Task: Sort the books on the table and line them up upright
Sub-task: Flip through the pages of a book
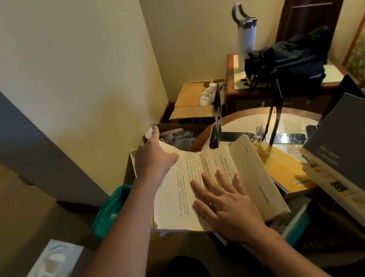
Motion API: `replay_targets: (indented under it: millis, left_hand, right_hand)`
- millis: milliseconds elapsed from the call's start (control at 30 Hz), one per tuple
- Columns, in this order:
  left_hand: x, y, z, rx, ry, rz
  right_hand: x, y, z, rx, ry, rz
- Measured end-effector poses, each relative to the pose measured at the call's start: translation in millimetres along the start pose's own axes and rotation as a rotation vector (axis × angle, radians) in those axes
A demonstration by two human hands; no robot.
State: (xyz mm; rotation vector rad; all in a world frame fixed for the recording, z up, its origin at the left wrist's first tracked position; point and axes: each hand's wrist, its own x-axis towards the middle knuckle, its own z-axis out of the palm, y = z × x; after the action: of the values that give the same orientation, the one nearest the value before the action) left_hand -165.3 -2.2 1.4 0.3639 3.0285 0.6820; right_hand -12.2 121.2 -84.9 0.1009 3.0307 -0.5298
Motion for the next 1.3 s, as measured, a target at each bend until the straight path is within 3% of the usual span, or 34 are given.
replay_targets:
  millis: [100,267,433,867,1200,1300]
  left_hand:
    - [3.4,0.1,1.8,-0.012,0.005,-0.015]
    - [-19.7,-14.4,-2.0,-0.141,-0.150,-0.028]
    - [-65.7,-36.8,4.9,-0.198,-0.193,-0.028]
    - [-122.4,-70.7,19.1,-0.400,-0.170,0.061]
    - [-124.9,-67.4,21.5,-0.489,-0.094,0.090]
    - [-126.9,-64.9,23.5,-0.513,-0.091,0.070]
  right_hand:
    - [1.6,-1.4,1.6,-0.009,0.003,0.018]
    - [1.1,-1.8,4.1,-0.037,0.009,0.032]
    - [3.4,-1.0,7.2,-0.067,0.014,0.037]
    - [3.2,-1.9,5.6,-0.067,0.010,0.049]
    - [-21.9,1.7,-2.7,0.058,0.084,0.130]
    - [-34.2,6.7,-4.3,0.200,0.083,0.189]
